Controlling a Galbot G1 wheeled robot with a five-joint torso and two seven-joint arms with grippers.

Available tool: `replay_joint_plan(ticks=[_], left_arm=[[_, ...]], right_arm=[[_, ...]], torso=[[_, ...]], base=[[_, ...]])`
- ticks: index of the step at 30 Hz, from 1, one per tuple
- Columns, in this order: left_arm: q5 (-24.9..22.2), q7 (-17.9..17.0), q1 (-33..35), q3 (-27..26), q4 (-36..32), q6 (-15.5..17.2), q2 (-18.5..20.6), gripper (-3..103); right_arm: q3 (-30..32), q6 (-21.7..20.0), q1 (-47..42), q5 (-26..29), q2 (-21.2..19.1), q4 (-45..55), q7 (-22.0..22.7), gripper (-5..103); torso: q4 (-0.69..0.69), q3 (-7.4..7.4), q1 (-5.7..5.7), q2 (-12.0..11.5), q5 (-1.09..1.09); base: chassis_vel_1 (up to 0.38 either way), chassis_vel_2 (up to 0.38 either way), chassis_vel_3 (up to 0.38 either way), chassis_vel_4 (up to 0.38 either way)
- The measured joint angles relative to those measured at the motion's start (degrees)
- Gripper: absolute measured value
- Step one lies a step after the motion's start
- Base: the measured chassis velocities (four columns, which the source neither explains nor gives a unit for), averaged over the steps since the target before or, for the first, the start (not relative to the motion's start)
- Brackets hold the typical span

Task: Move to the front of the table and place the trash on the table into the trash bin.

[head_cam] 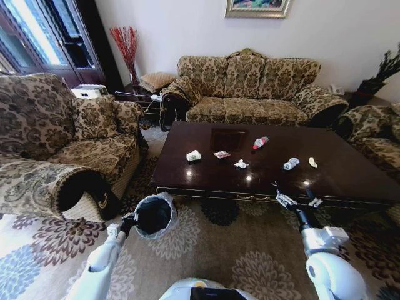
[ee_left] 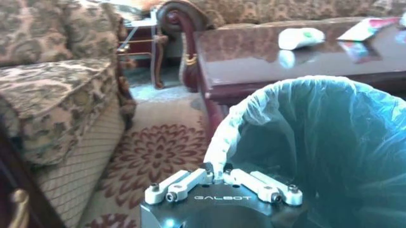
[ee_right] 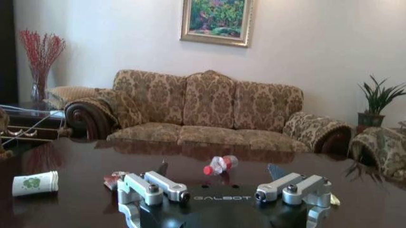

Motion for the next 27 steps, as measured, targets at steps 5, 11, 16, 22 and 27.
replay_joint_plan(ticks=[5, 11, 16, 22, 27], left_arm=[[0.48, 2.27, 3.21, -0.91, -4.15, 2.58, 1.15, 0], [-0.72, 4.24, 8.45, -3.01, -9.36, 5.79, 4.38, 0], [-4.05, 5.68, 13.92, -9.03, -16.8, 8.34, 6.02, 0], [-7.97, 5.9, 17.83, -15.06, -22.12, 9.83, 7.56, 0], [-11.94, 4.93, 22.18, -20.71, -28.5, 13.71, 11.85, 0]], right_arm=[[0.33, -0.01, 0.2, 0.56, -1.34, -0.6, -0.04, 100], [0.39, -0.01, 0.64, 0.95, -2.04, -0.98, -0.18, 100], [0.25, 0.15, 0.73, 1.06, -2.02, -1.32, -0.73, 100], [-0.08, 0.2, 1.39, 1.15, -1.9, -1.77, -0.96, 100], [0.05, 0.34, 1.63, 1.14, -0.22, -2.31, -1.18, 100]], torso=[[-0.01, 0.0, 0.0, 0.0, 0.03], [0.02, 0.0, 0.0, 0.0, 0.02], [-0.02, 0.0, 0.0, 0.0, 0.01], [0.02, -0.01, 0.0, 0.01, 0.04], [-0.01, 0.0, 0.0, 0.0, 0.01]], base=[[0.0, 0.0, 0.0, 0.0], [0.0, 0.0, 0.0, 0.0], [0.0, 0.0, 0.0, 0.0], [0.0, 0.0, 0.0, 0.0], [0.0, 0.0, 0.0, 0.0]])
